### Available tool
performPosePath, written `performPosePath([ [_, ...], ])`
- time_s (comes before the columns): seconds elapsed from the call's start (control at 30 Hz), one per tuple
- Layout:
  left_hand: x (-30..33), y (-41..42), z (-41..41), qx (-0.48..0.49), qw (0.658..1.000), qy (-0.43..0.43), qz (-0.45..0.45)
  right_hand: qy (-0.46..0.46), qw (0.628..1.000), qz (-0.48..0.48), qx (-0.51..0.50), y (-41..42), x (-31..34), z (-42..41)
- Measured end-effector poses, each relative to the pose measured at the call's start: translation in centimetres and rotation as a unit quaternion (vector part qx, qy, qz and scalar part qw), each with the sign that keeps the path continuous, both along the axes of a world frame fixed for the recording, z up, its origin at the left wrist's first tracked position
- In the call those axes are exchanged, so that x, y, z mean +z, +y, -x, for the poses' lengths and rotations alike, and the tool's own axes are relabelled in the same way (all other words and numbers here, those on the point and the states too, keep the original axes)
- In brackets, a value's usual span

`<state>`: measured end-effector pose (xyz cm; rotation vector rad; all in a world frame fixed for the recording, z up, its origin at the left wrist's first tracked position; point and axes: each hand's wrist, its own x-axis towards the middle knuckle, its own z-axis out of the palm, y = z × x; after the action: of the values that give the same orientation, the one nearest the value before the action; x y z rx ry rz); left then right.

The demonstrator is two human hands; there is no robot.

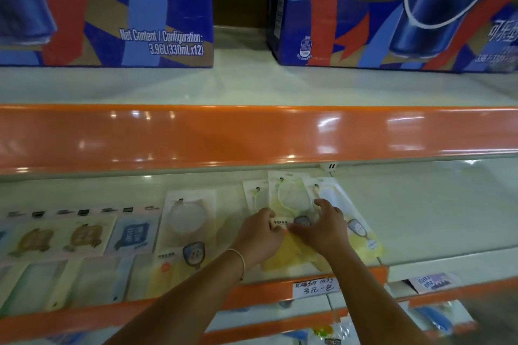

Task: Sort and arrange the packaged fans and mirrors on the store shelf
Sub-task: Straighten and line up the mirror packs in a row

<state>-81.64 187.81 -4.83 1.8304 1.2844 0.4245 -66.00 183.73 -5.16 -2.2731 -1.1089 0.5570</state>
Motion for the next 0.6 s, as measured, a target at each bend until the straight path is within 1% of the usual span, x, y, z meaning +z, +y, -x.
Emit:
performPosePath([
  [0.07,0.2,0.2,-0.6,0.045,0.997,-0.033,0.047,0.025,1.000,-0.008,0.010,0.2,0.2,-0.5],
  [0.13,0.5,0.3,-0.8,0.070,0.994,-0.048,0.066,0.052,0.998,-0.021,0.008,0.4,0.3,-0.8],
  [0.17,0.6,0.3,-0.9,0.070,0.995,-0.047,0.058,0.080,0.996,-0.029,0.005,0.4,0.3,-0.9],
  [0.23,0.7,0.4,-0.8,0.057,0.998,-0.036,0.014,0.151,0.988,-0.042,0.002,0.6,0.4,-0.8],
  [0.3,1.0,0.2,-0.5,0.040,0.999,-0.005,-0.033,0.202,0.978,-0.054,-0.002,0.8,0.3,-0.5],
  [0.37,1.3,-0.1,0.1,0.032,0.997,0.027,-0.067,0.213,0.975,-0.061,-0.014,1.1,0.1,0.1],
  [0.47,1.3,-0.6,1.8,0.034,0.990,0.079,-0.111,0.205,0.976,-0.067,-0.010,1.6,-0.2,1.4],
  [0.6,1.0,-0.8,4.7,0.049,0.982,0.126,-0.131,0.206,0.976,-0.074,0.017,2.0,-0.1,4.1],
])
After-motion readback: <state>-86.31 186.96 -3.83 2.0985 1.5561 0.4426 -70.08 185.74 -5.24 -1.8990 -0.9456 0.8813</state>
